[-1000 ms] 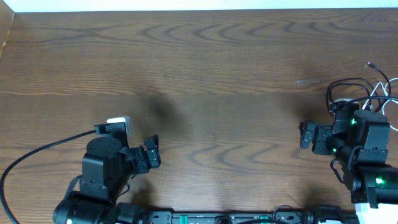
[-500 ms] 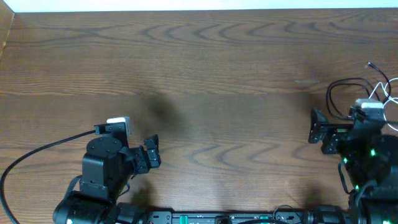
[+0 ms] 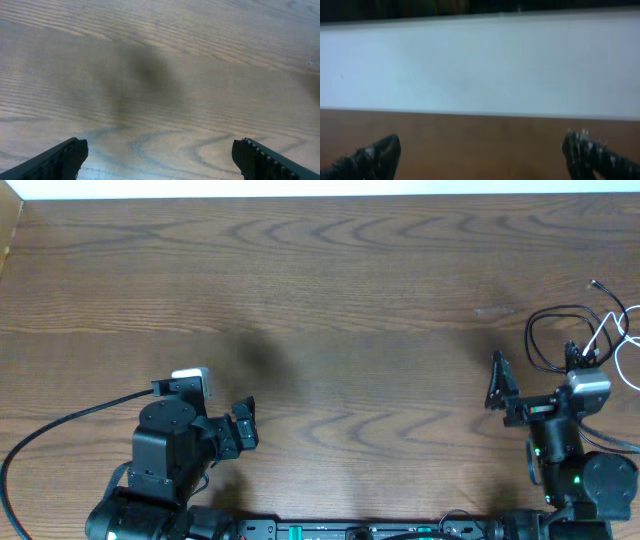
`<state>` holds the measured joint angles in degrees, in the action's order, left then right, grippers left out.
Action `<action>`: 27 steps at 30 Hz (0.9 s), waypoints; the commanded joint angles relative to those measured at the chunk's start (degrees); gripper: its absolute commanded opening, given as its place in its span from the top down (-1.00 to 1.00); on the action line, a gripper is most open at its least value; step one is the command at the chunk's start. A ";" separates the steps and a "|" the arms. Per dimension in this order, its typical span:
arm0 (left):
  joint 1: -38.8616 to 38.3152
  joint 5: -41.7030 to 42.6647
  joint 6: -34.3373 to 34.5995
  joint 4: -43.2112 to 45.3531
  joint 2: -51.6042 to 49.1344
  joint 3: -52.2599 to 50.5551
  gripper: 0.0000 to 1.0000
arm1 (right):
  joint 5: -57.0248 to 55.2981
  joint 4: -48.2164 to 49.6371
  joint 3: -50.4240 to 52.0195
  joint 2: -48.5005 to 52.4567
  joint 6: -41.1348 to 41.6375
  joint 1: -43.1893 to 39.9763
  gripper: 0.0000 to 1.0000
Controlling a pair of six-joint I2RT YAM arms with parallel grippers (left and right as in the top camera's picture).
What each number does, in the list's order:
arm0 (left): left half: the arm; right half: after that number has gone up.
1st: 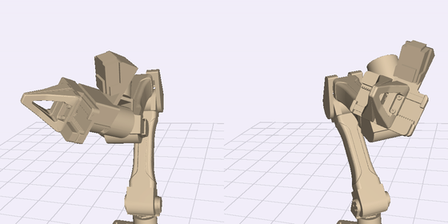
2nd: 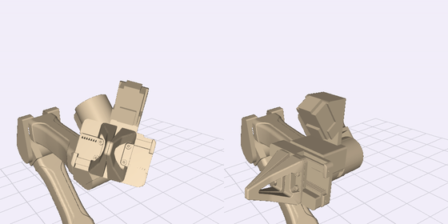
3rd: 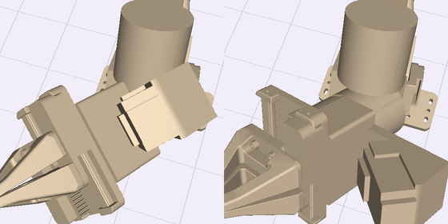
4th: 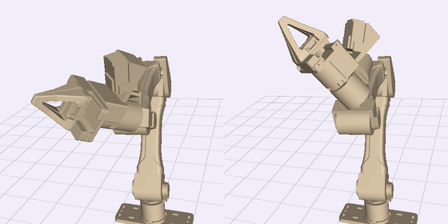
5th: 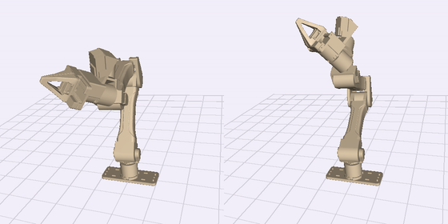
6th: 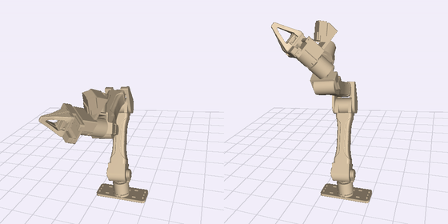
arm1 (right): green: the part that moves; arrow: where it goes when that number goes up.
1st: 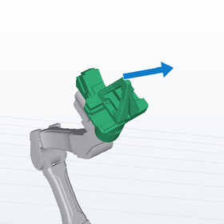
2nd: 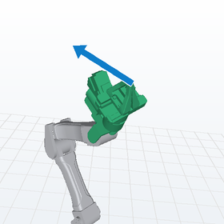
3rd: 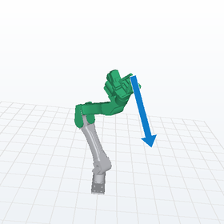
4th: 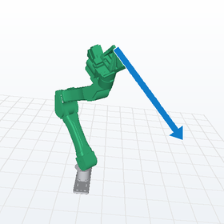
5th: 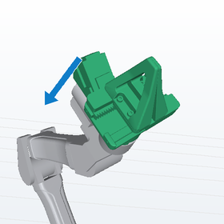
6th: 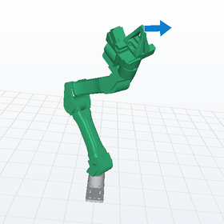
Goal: Untangle cables
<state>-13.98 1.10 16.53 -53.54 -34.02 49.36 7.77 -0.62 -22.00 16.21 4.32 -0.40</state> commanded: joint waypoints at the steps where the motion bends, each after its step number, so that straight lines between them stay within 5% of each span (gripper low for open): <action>1: 0.04 -0.72 0.09 0.02 0.04 -0.17 -0.96 | 0.31 6.16 5.42 -2.86 -0.13 0.90 -0.99; 12: 0.04 -0.72 0.09 0.00 0.04 -0.20 -0.96 | -0.83 23.10 19.02 -10.56 -0.13 0.90 -0.98; 19: 0.04 -0.72 0.09 -0.15 0.04 -0.17 -0.96 | -2.29 20.50 21.68 -14.62 -0.57 1.33 -0.98; 27: 0.04 -0.72 0.09 -0.15 0.04 -0.17 -0.96 | -2.27 15.85 21.68 -15.93 -13.57 3.43 -0.99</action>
<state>-13.98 1.10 16.53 -53.58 -34.02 49.32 6.00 16.60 -0.45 0.71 -2.33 1.87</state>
